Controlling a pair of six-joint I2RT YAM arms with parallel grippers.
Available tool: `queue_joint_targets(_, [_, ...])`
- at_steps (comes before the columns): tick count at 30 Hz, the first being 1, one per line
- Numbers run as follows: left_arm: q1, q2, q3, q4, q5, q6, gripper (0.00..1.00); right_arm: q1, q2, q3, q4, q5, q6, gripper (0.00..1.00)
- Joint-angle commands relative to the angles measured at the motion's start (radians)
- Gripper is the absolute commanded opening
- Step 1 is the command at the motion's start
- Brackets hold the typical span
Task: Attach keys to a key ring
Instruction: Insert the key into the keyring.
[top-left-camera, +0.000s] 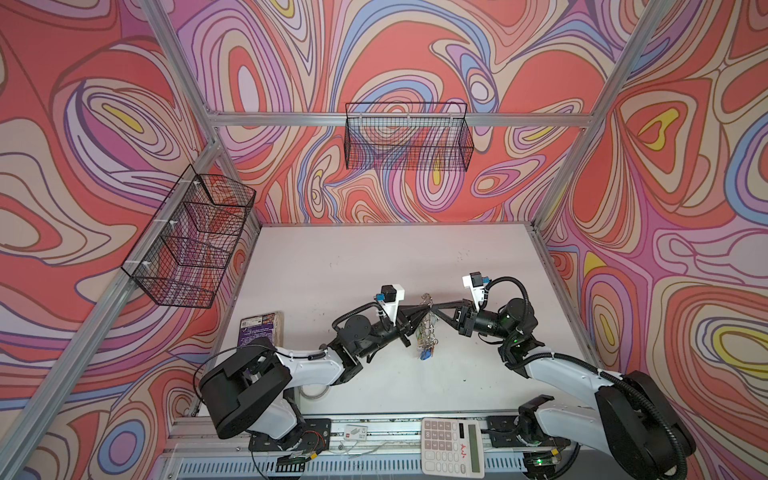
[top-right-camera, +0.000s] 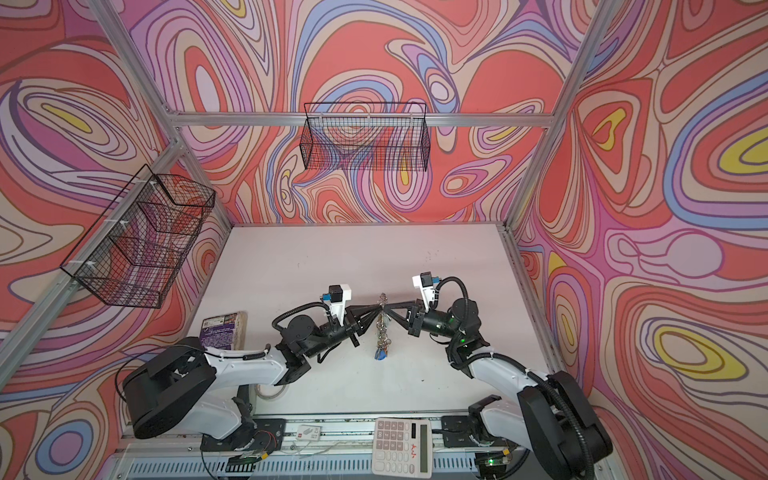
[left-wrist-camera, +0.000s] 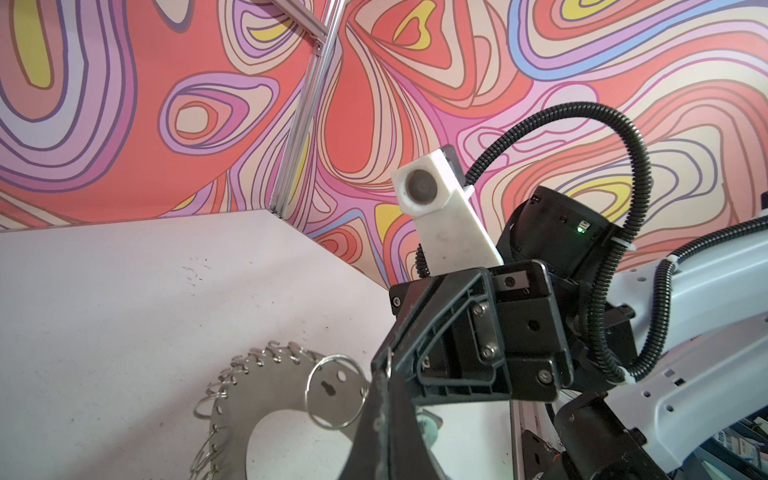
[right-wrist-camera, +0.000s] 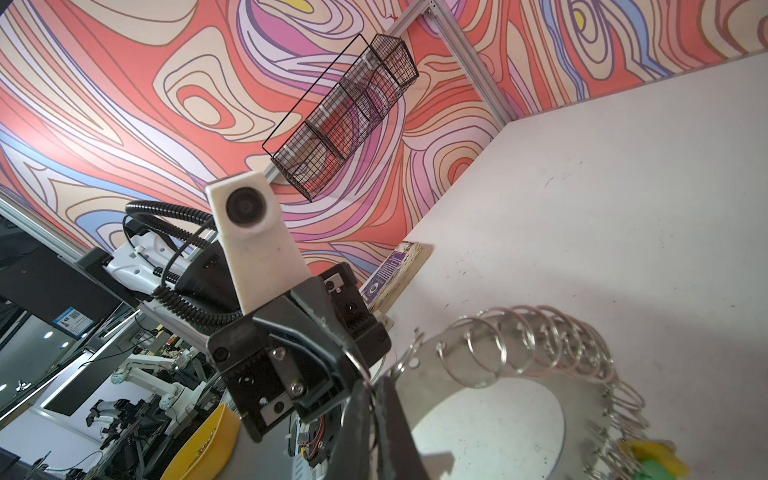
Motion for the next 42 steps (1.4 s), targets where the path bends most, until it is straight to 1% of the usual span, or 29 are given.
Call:
queue_joint_targets(1, [-0.006,0.026,0.02,0.063,0.011,-0.003,0.0,0.019,-0.029,-0.003,0.021,-0.031,-0.007,0.0])
queue_joint_targets(3, [-0.001,0.026,0.013,0.051,0.024,-0.004,0.0,0.018,-0.051,0.002,-0.044,-0.005,-0.046,0.0])
queue_joint_targets(6, [0.004,0.001,-0.005,-0.01,0.029,0.015,0.0,0.018,-0.11,0.013,-0.179,0.062,-0.14,0.0])
queue_joint_targets(9, [0.015,-0.025,-0.017,-0.09,0.039,0.034,0.03,0.017,-0.163,0.032,-0.313,0.127,-0.242,0.0])
queue_joint_targets(10, [0.02,-0.029,-0.021,-0.109,0.046,0.035,0.05,0.019,-0.178,0.034,-0.33,0.139,-0.261,0.0])
queue_joint_targets(13, [0.03,-0.033,-0.028,-0.15,0.074,0.046,0.08,0.02,-0.192,0.025,-0.322,0.153,-0.284,0.0])
queue_joint_targets(20, [0.035,-0.045,-0.024,-0.216,0.086,0.066,0.14,0.025,-0.195,-0.036,-0.203,0.178,-0.275,0.0])
queue_joint_targets(25, [0.037,-0.059,-0.028,-0.254,0.089,0.074,0.18,0.04,-0.199,-0.044,-0.209,0.188,-0.297,0.0])
queue_joint_targets(29, [0.048,-0.109,-0.02,-0.337,0.084,0.099,0.21,0.05,-0.218,-0.053,-0.22,0.204,-0.324,0.0])
queue_joint_targets(31, [0.059,-0.154,-0.01,-0.414,0.09,0.131,0.24,0.054,-0.224,-0.053,-0.222,0.207,-0.338,0.0])
queue_joint_targets(34, [0.063,-0.248,0.054,-0.668,0.079,0.254,0.28,0.065,-0.23,-0.048,-0.249,0.224,-0.376,0.0])
queue_joint_targets(35, [0.064,-0.278,0.094,-0.763,0.078,0.311,0.29,0.068,-0.23,-0.048,-0.249,0.231,-0.388,0.0])
queue_joint_targets(37, [0.065,-0.332,0.141,-0.942,0.092,0.449,0.29,0.072,-0.231,-0.052,-0.246,0.237,-0.405,0.0])
queue_joint_targets(39, [0.066,-0.386,0.199,-1.137,0.119,0.601,0.34,0.081,-0.237,-0.062,-0.231,0.246,-0.425,0.0])
queue_joint_targets(42, [0.066,-0.426,0.273,-1.365,0.161,0.845,0.35,0.096,-0.235,-0.067,-0.235,0.261,-0.451,0.0])
